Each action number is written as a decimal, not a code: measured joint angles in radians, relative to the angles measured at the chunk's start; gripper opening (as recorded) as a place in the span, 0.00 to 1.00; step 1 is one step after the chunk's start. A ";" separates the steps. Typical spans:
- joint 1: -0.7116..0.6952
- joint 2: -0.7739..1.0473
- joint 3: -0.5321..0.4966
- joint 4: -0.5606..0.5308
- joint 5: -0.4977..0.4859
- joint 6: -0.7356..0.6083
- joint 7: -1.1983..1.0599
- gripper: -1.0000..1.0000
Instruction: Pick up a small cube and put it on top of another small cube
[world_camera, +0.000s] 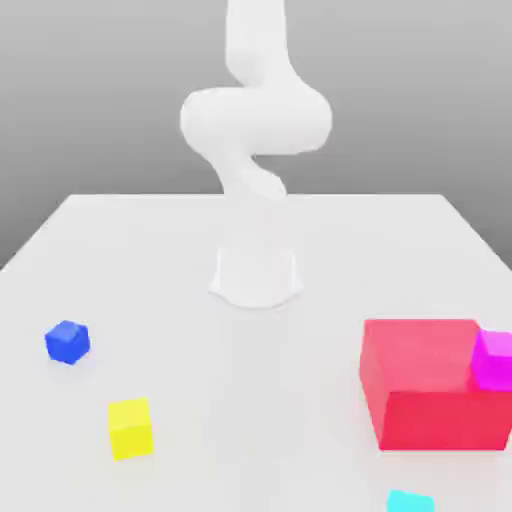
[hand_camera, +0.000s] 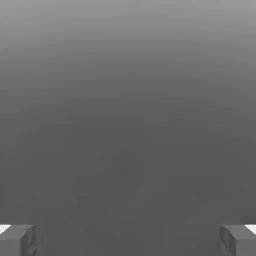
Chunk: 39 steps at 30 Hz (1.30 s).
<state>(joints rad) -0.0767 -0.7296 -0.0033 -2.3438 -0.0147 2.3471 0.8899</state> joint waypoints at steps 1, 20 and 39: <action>-0.033 0.030 -0.002 -0.019 -0.006 0.020 0.039 0.50; -0.528 0.562 -0.158 -0.350 -0.081 0.376 0.691 0.50; -0.809 1.011 -0.060 -0.430 0.205 0.708 0.716 0.00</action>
<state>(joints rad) -0.8852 0.2811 -0.0630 -2.7741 0.1901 3.0552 1.6056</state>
